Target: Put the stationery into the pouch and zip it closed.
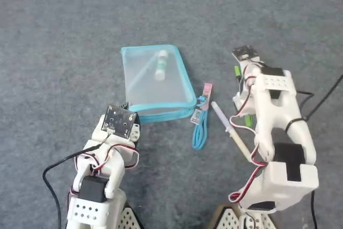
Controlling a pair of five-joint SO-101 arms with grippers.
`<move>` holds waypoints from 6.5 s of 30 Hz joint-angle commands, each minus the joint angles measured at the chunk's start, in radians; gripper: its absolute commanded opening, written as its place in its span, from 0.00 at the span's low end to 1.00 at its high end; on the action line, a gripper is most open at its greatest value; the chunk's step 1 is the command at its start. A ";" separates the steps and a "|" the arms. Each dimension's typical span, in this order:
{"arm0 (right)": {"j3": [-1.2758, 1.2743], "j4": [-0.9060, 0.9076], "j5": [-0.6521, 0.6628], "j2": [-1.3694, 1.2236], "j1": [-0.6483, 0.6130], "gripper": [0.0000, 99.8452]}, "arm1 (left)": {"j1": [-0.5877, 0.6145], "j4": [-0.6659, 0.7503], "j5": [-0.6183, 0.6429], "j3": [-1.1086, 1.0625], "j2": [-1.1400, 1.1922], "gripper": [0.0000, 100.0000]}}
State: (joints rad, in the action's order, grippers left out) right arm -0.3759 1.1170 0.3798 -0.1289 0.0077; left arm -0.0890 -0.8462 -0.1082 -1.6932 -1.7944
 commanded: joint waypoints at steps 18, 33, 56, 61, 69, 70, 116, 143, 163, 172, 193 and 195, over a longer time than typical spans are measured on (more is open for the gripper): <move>0.029 -0.051 -0.034 -0.136 0.024 0.00 | 0.008 -0.006 0.002 0.007 -0.009 0.01; -0.098 -0.022 -0.071 0.134 0.076 0.01 | 0.008 -0.005 0.002 0.007 -0.009 0.01; -0.368 0.424 0.124 1.033 -0.315 0.01 | 0.008 -0.003 0.006 0.007 -0.008 0.01; -0.362 0.496 0.124 1.092 -0.518 0.01 | 0.008 -0.005 0.006 0.007 -0.008 0.01; -0.361 0.504 0.124 1.092 -0.598 0.01 | 0.008 -0.005 0.006 0.007 -0.008 0.01; -0.362 0.504 0.124 1.092 -0.598 0.01 | 0.008 -0.005 0.006 0.007 -0.008 0.01; 0.049 0.584 -0.005 0.532 -0.478 0.01 | 0.008 -0.006 0.005 0.007 -0.008 0.01; 0.655 0.668 -0.150 0.162 -0.710 0.25 | 0.008 -0.006 0.000 0.007 -0.008 0.01; 0.074 0.481 0.005 0.507 -0.160 0.25 | 0.256 0.072 0.101 0.007 -0.009 0.01; -0.112 0.366 0.078 0.507 -0.128 0.25 | -0.025 -0.038 -0.046 0.007 -0.011 0.01; -0.133 0.366 0.083 0.498 -0.140 0.25 | 0.227 0.028 0.034 0.027 -0.009 0.01; -0.133 0.371 0.083 0.498 -0.142 0.25 | 0.222 0.028 0.034 0.024 -0.009 0.01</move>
State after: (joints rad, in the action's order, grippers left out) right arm -0.5171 1.4929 0.4488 0.3284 -0.1366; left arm 0.1243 -0.8523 -0.0974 -1.6932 -1.7944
